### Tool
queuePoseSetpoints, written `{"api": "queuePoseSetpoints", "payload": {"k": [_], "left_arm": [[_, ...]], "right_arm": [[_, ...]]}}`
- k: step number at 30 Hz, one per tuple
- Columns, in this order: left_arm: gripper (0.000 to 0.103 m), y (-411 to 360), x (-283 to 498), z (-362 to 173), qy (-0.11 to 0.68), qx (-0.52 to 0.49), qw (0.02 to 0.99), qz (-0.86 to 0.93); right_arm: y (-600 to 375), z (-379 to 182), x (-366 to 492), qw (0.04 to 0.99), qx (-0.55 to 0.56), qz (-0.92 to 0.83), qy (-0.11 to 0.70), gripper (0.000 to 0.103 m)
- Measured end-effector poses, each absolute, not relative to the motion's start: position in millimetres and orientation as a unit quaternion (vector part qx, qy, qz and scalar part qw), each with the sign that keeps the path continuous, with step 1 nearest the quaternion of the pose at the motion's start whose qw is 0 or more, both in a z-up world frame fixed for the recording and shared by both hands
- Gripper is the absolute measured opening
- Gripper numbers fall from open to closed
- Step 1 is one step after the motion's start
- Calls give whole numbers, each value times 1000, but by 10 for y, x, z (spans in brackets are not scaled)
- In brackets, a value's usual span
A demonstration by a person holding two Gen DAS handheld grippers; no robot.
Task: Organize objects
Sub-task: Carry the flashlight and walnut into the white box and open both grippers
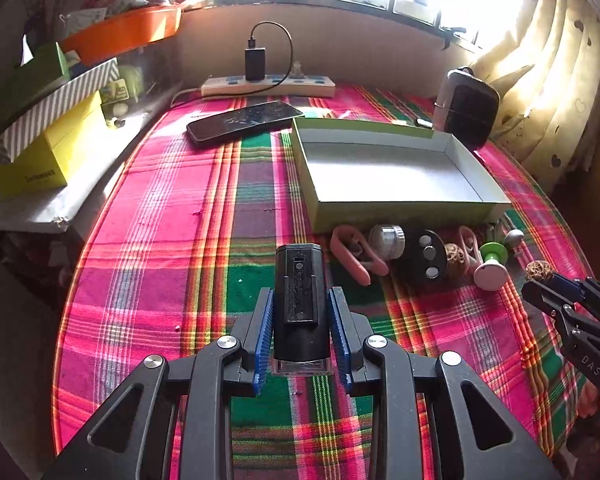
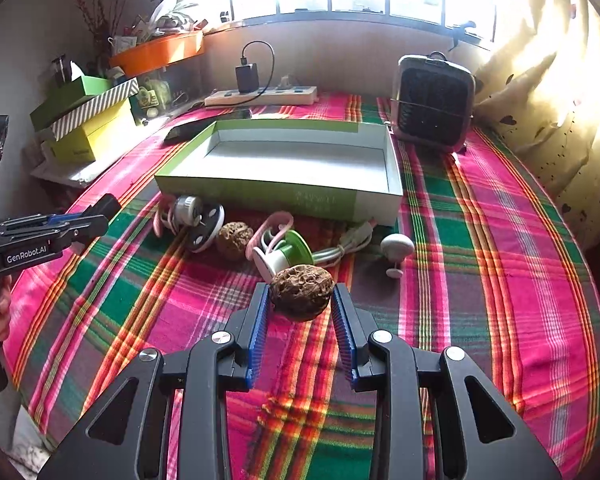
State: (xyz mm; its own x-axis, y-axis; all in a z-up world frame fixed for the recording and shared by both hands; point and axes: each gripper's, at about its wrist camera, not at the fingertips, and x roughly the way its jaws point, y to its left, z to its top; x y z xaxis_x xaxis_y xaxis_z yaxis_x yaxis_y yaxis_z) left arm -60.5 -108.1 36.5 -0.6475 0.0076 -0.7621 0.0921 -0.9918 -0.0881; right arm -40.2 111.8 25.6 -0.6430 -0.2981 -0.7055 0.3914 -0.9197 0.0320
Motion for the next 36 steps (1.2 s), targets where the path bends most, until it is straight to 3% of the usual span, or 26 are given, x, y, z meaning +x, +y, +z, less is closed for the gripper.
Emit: {"api": "queuePoseSetpoints", "payload": {"k": [18,36], "left_arm": [[25,-998,-1350,615,58,407,-21,-911],[25,-959,-2214,357,55,439,-35,-896]], "right_arm": [[783,603,-1330,220,367,-901,71,33],[560,259,-2209,198,424,-880,78,33]]}}
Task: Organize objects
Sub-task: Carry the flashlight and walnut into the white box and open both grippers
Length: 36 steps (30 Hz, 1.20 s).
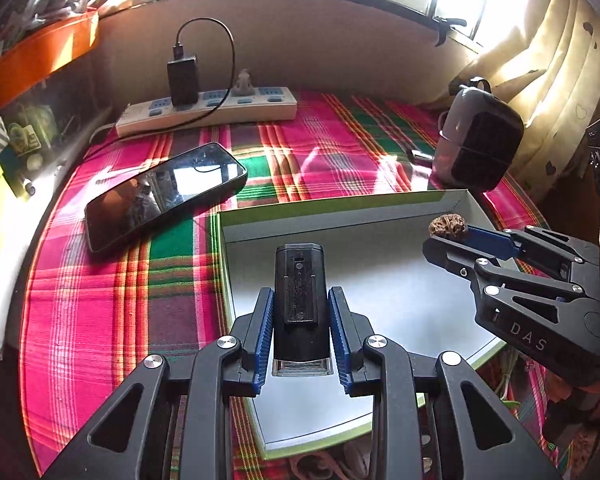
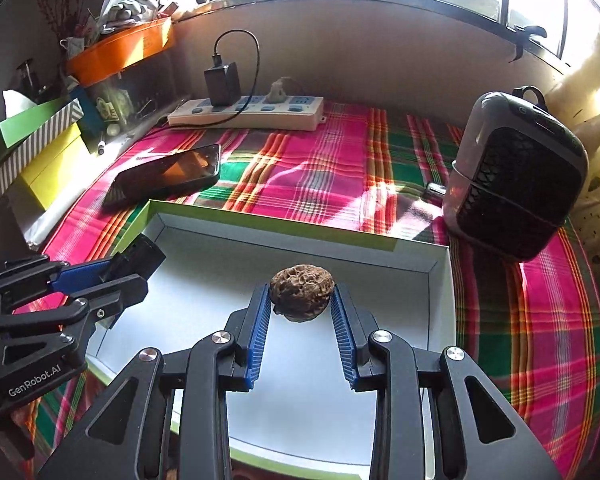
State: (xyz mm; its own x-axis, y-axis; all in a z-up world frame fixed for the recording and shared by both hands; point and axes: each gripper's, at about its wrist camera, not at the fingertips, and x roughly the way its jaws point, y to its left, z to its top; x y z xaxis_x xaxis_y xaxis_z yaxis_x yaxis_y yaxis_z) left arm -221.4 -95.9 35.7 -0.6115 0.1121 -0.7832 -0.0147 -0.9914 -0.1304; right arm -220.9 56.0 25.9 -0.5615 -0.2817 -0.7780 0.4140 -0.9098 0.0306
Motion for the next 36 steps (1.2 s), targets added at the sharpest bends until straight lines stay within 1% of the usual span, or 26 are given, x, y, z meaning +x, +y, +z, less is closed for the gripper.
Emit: {"api": "queuePoseSetpoints", "payload": {"k": [6,15,36], "left_arm": [[25,-951,-2352,269,-54,-449,33,891],[25,-899,-2446,209,-28,-452,27,891],[26,-883,-2517,153,-29,-458,29,888]], "right_arm": [[538,193,-2355,189,437,-875,85,33],[507,95,-2453,184,446,-871,91,33],[497,4,-2521,174,453,-870,91,33]]}}
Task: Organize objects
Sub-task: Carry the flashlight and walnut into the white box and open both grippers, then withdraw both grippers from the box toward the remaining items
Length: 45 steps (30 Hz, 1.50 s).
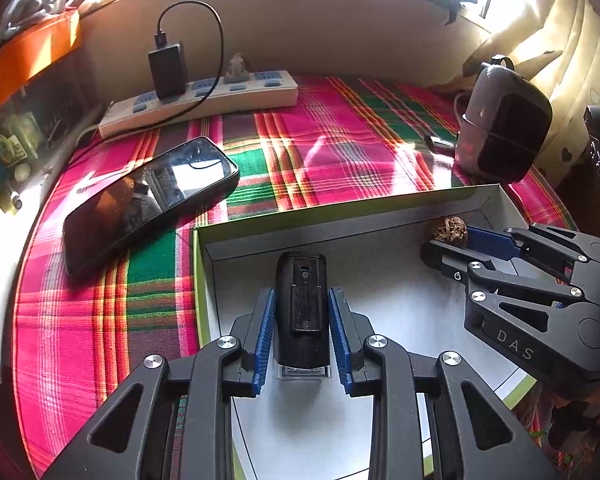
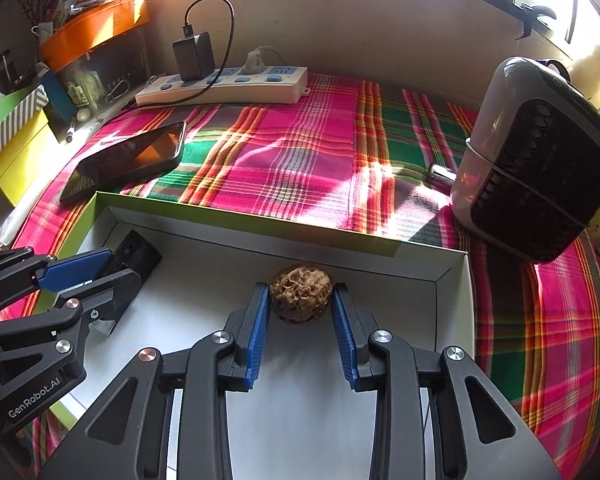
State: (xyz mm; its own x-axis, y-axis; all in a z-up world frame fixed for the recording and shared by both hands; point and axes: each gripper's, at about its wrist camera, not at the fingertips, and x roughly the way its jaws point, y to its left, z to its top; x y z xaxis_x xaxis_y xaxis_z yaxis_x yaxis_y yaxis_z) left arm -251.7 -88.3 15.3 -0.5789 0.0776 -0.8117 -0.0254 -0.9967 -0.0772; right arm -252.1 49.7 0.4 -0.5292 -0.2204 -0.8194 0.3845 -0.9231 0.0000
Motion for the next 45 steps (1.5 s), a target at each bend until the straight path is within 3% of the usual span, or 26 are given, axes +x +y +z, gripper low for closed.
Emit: {"api": "queuePoseSetpoints", "payload": {"k": [4,6,13,17,45], "left_arm": [[26,-877,-2518,154,-29,-457,29,889],[27,-881,-2523,157,-30,-457,31,888],[34,-886,-2523,183,-32,-455,31,890],[39,-914,-2501,213,-36,-452,28,891],[45,-1215,-1604,571,-79,-396,7,915]], "right_arm": [[493,1,-2520,175,453,-870,90,35],[492,-1,-2518,175,454,-869,90,46],[507,19,-2492,175,450,-871,86,48],[530,46,-2466,173,447,-874,84,54],[1035,462,-1777,152,386,-909,51,61]]}}
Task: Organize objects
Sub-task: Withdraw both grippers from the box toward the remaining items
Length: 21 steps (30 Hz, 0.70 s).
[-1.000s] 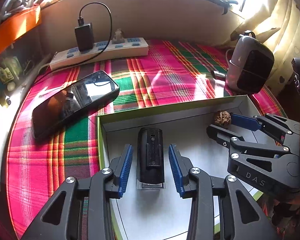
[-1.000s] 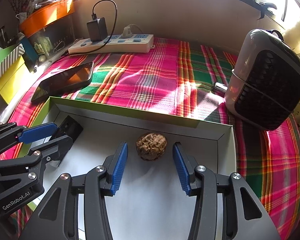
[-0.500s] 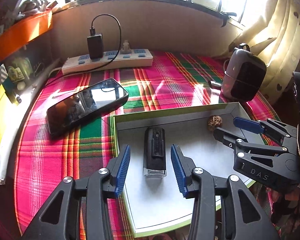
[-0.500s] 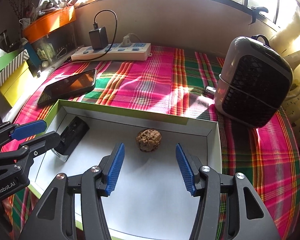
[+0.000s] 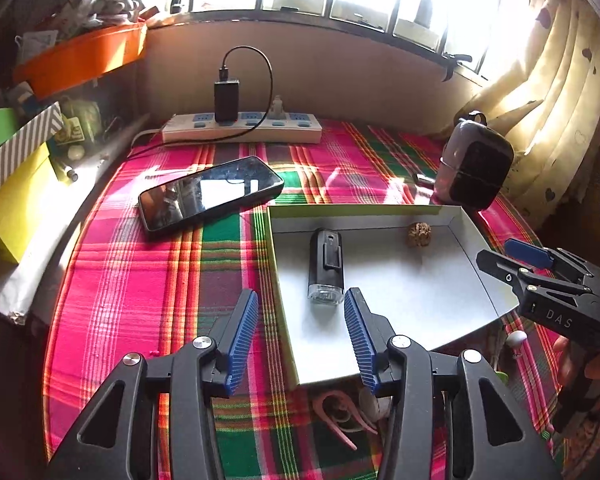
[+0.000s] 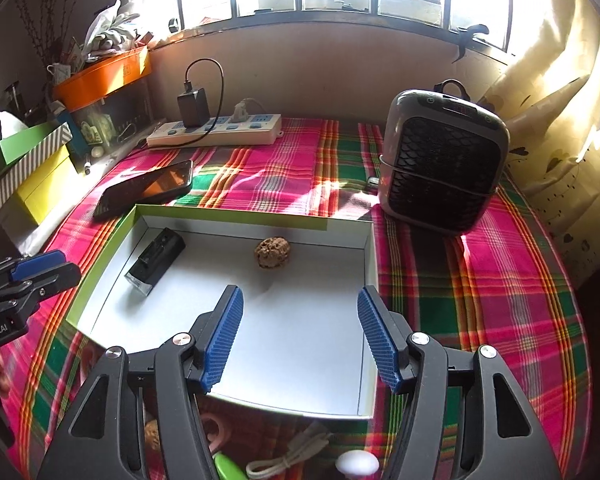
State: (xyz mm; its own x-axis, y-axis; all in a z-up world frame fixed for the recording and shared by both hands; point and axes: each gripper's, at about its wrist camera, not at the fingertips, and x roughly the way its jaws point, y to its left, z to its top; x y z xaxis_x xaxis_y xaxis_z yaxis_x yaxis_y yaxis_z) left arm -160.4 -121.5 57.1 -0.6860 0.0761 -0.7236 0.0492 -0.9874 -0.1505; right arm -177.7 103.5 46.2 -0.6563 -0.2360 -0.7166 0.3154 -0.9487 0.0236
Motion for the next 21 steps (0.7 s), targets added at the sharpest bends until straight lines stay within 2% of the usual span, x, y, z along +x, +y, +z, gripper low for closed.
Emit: {"api": "queuePoseSetpoints", "payload": {"k": [21], "left_arm": [[48,-1149,-1058,210,-120,-427,35,895]], "right_arm": [[1577,349,-1184,95,369,-924,41,62]]}}
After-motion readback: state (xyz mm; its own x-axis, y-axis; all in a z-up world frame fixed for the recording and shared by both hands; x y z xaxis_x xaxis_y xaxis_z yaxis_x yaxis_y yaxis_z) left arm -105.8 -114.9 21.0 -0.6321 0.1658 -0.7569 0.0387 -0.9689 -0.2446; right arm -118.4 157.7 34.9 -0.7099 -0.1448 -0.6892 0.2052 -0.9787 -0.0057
